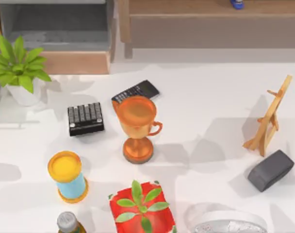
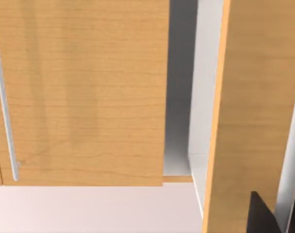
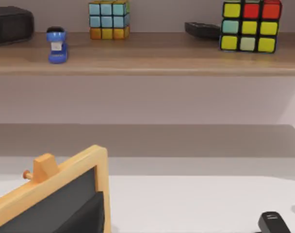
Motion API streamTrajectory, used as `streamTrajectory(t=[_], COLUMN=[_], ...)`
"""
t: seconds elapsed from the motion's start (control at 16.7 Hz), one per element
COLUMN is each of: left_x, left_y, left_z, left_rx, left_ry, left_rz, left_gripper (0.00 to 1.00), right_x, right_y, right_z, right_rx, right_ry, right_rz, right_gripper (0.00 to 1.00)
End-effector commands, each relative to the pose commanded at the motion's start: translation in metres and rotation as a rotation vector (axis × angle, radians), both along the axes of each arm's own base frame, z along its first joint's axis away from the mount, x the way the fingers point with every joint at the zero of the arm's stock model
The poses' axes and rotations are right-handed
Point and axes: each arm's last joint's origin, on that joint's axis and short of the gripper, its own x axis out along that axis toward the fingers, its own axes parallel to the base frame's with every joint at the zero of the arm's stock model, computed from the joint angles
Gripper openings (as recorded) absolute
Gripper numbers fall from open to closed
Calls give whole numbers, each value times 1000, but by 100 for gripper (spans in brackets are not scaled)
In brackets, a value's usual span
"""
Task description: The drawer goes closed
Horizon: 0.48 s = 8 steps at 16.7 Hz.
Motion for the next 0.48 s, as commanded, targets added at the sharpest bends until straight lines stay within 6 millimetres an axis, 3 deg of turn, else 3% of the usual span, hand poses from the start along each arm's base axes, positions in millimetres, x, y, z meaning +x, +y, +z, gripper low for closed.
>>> streamTrajectory(t=[0.3, 0.48], left_x=[0, 16], left_y=[1, 2], left_z=[-4, -4], left_rx=[-15, -11], left_ry=[16, 14], left_rz=[3, 5], left_gripper=[0, 0], right_x=[0, 0], right_y=[0, 0], right_z=[0, 0], right_rx=[0, 0], right_ry=[0, 0], right_rz=[0, 0], right_gripper=[100, 100])
